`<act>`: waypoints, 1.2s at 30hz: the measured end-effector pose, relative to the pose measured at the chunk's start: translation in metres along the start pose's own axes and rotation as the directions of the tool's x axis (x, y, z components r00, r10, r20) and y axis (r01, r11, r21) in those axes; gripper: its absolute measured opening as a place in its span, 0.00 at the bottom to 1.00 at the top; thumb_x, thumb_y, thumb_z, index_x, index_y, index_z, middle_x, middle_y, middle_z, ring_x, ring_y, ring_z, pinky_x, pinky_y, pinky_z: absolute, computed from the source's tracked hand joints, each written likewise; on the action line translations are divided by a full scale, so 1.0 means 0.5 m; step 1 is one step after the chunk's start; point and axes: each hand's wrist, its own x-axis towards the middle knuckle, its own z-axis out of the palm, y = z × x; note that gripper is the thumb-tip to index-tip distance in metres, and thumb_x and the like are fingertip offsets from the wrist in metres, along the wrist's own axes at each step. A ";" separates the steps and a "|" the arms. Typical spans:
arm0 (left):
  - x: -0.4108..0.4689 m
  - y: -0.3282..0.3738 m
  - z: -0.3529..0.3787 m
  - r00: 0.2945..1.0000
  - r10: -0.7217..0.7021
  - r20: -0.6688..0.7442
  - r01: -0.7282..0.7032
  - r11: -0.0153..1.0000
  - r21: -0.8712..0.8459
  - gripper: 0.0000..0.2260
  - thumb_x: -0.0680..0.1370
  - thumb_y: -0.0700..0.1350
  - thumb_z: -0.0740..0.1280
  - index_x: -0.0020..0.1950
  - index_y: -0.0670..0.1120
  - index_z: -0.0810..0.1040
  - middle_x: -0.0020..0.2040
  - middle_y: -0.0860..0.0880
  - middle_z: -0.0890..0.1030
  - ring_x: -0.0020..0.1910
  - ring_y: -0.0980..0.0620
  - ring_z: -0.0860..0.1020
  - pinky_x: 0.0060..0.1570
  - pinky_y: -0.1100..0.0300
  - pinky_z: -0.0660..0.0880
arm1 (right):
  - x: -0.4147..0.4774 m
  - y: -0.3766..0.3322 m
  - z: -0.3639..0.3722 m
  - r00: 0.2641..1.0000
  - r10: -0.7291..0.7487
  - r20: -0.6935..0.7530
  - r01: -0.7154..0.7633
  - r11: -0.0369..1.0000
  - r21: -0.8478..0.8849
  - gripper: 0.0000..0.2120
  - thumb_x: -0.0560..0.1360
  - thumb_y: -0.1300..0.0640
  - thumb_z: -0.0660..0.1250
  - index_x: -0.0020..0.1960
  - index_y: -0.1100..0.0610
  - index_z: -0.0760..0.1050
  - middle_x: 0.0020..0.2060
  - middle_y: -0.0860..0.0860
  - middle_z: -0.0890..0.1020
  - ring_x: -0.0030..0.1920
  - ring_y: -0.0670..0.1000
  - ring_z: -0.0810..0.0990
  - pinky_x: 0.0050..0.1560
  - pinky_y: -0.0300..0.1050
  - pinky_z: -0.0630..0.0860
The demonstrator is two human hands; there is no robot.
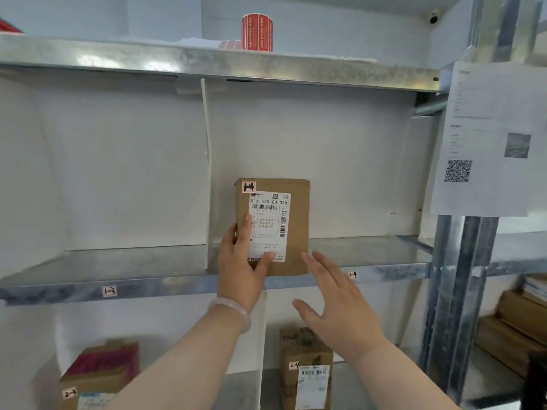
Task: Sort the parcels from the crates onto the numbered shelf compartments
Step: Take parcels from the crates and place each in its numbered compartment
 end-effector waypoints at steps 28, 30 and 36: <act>-0.074 0.000 -0.130 0.997 0.073 0.035 -0.080 0.929 0.361 0.31 0.78 0.59 0.65 0.78 0.54 0.60 0.76 0.46 0.67 0.73 0.46 0.66 0.70 0.48 0.68 | 0.011 -0.075 0.072 0.993 -0.114 -0.009 0.114 0.988 0.103 0.34 0.74 0.38 0.59 0.76 0.44 0.53 0.75 0.46 0.61 0.74 0.50 0.62 0.70 0.49 0.63; -0.101 -0.002 -0.197 0.994 0.108 0.016 -0.103 0.880 0.463 0.30 0.77 0.60 0.62 0.77 0.51 0.65 0.74 0.46 0.70 0.71 0.44 0.69 0.67 0.46 0.70 | 0.001 -0.128 0.089 0.986 -0.154 0.059 0.146 0.983 0.113 0.34 0.76 0.36 0.56 0.76 0.38 0.44 0.77 0.43 0.51 0.77 0.48 0.52 0.74 0.45 0.51; -0.194 0.008 -0.447 0.999 0.007 -0.038 0.024 0.678 0.735 0.32 0.75 0.62 0.61 0.77 0.54 0.63 0.75 0.47 0.69 0.71 0.44 0.68 0.68 0.49 0.64 | -0.046 -0.355 0.126 0.945 -0.280 0.171 0.233 0.940 0.251 0.34 0.78 0.37 0.57 0.77 0.40 0.42 0.77 0.42 0.43 0.77 0.46 0.42 0.71 0.40 0.35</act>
